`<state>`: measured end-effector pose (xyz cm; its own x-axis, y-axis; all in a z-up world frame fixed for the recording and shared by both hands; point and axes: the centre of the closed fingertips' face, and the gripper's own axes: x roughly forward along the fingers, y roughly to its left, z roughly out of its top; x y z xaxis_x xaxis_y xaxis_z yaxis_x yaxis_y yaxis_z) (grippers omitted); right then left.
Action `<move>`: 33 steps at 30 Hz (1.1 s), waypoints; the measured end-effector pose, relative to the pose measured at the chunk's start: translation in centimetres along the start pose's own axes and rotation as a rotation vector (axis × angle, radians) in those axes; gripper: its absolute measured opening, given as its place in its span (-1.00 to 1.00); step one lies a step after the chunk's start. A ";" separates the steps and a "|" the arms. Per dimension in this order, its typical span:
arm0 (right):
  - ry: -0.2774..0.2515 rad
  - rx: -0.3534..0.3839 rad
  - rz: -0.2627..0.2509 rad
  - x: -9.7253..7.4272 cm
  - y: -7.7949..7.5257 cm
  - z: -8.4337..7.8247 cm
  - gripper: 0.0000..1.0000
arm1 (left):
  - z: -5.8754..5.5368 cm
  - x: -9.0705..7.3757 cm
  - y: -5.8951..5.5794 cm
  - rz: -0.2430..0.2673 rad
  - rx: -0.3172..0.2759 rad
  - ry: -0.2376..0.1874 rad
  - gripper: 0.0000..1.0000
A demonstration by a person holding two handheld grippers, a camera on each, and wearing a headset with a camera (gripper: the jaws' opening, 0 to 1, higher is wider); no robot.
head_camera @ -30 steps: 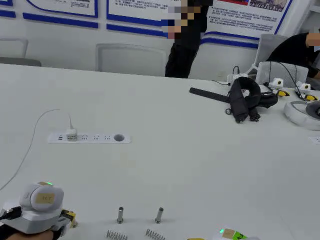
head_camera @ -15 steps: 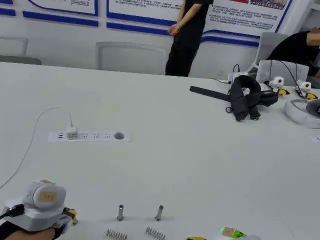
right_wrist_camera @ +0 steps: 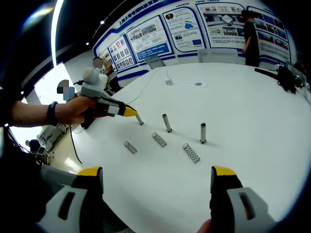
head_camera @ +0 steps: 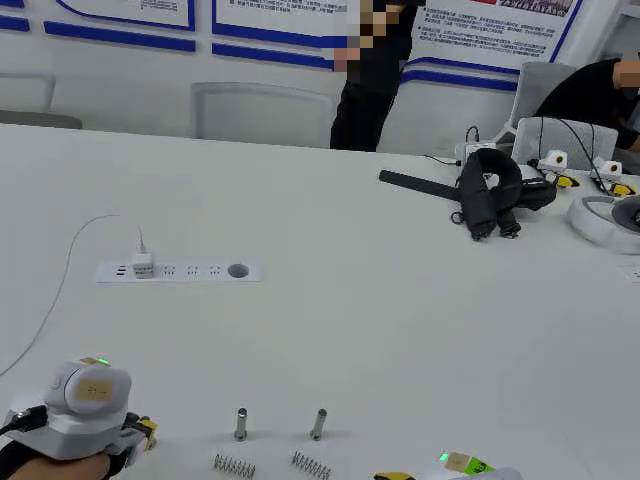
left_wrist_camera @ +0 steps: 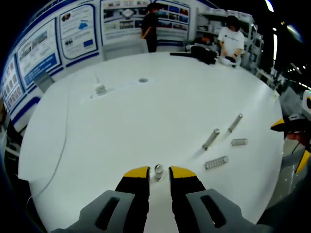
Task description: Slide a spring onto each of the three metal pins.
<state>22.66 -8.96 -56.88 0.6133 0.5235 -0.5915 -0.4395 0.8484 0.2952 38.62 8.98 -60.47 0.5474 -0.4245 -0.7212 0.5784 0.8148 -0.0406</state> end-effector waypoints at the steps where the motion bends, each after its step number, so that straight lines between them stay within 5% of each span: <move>1: 0.001 -0.001 0.001 0.0 0.0 0.0 0.86 | 0.0 -0.1 0.0 0.000 -0.001 -0.001 -0.66; 23: 0.001 -0.002 0.022 0.5 0.8 0.1 0.86 | -0.4 -3.1 -0.2 0.010 -0.014 -0.031 -0.30; 33: 0.000 0.000 0.025 0.6 1.2 0.2 0.86 | -1.4 -4.1 -0.8 -0.005 0.003 -0.028 -0.17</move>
<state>22.61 -7.67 -56.73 0.6017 0.5447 -0.5842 -0.4547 0.8349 0.3101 35.07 10.63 -58.51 0.5614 -0.4392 -0.7014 0.5829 0.8115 -0.0416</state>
